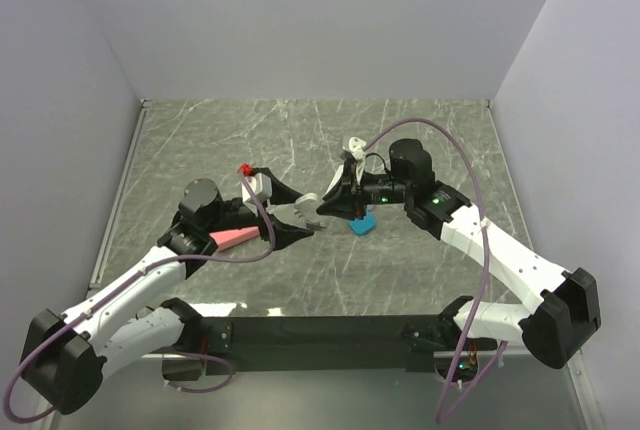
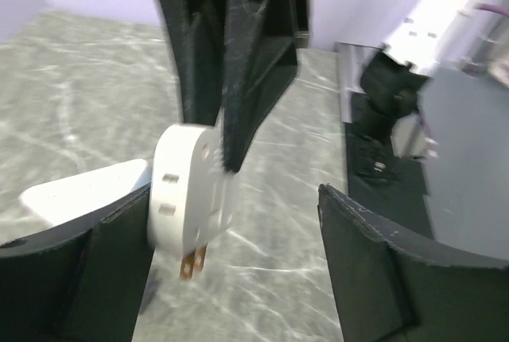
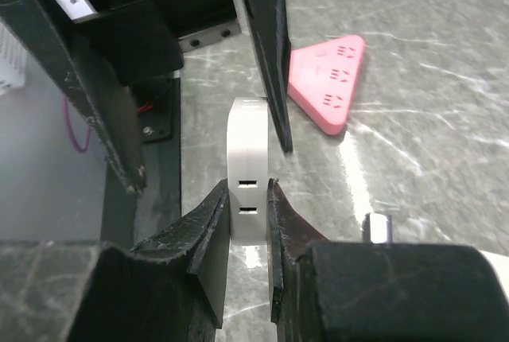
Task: Insert the plug
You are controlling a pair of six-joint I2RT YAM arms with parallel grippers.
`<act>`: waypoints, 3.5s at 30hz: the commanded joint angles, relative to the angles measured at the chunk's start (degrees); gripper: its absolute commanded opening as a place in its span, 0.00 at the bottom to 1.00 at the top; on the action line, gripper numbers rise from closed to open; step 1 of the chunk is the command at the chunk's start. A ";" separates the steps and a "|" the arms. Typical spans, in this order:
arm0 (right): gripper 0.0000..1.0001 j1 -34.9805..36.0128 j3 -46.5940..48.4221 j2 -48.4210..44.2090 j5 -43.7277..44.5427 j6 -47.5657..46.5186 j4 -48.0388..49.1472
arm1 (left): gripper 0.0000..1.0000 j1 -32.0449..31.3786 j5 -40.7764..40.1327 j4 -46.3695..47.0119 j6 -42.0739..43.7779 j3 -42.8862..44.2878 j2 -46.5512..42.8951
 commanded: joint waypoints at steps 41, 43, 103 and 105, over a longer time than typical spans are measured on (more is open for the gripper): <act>0.00 12.48 48.48 52.33 18.12 -4.86 -21.04 | 0.85 19.87 -66.22 -23.73 -27.20 -11.85 -16.84; 0.00 12.66 49.54 53.21 18.29 -5.30 -22.17 | 0.81 20.58 -65.34 -23.82 -27.20 -11.76 -16.40; 0.00 17.41 52.53 55.76 25.67 -3.55 -25.26 | 0.97 23.22 -63.05 -24.70 -42.32 -17.12 -9.11; 0.00 17.41 52.18 55.06 25.68 -3.63 -25.52 | 0.97 23.22 -62.88 -24.17 -42.23 -17.47 -8.49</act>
